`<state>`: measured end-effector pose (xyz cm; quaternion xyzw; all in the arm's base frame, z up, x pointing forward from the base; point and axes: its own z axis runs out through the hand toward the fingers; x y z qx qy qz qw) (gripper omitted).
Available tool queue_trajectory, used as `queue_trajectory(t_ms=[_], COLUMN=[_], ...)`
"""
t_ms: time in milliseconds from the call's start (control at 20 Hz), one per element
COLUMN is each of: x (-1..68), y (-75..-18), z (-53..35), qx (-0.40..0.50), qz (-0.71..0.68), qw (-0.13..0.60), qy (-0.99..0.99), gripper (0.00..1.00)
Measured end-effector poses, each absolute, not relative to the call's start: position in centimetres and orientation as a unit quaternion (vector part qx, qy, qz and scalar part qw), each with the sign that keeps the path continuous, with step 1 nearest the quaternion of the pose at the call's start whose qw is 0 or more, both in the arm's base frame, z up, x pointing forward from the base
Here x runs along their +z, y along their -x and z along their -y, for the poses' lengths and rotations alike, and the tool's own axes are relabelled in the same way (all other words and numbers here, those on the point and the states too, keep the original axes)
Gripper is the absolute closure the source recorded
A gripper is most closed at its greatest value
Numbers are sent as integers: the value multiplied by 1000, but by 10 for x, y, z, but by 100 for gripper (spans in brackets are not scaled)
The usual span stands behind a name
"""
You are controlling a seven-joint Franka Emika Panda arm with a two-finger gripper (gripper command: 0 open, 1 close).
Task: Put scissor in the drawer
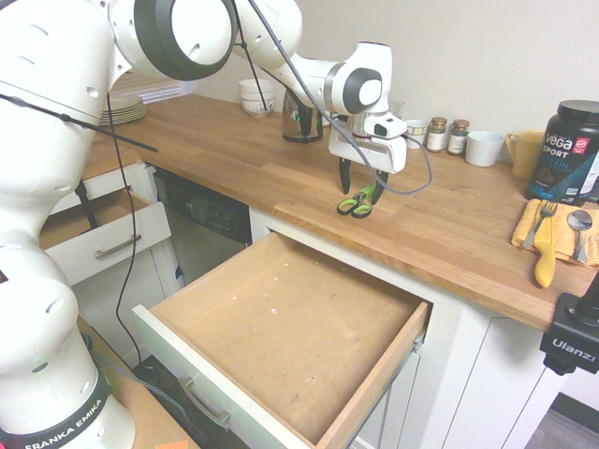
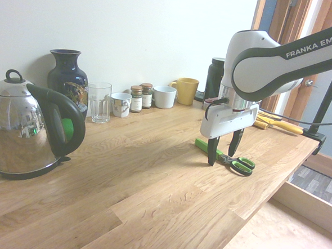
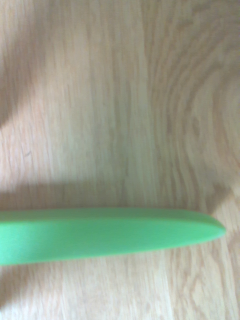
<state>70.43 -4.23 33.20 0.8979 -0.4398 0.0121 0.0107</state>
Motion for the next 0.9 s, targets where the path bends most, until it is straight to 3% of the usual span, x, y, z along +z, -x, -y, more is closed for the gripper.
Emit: queue_trajectory(t_ms=[900], x=[331], y=[-694], z=[48], qx=[9], qz=[443], qw=[12], qy=[-896], gripper=[100])
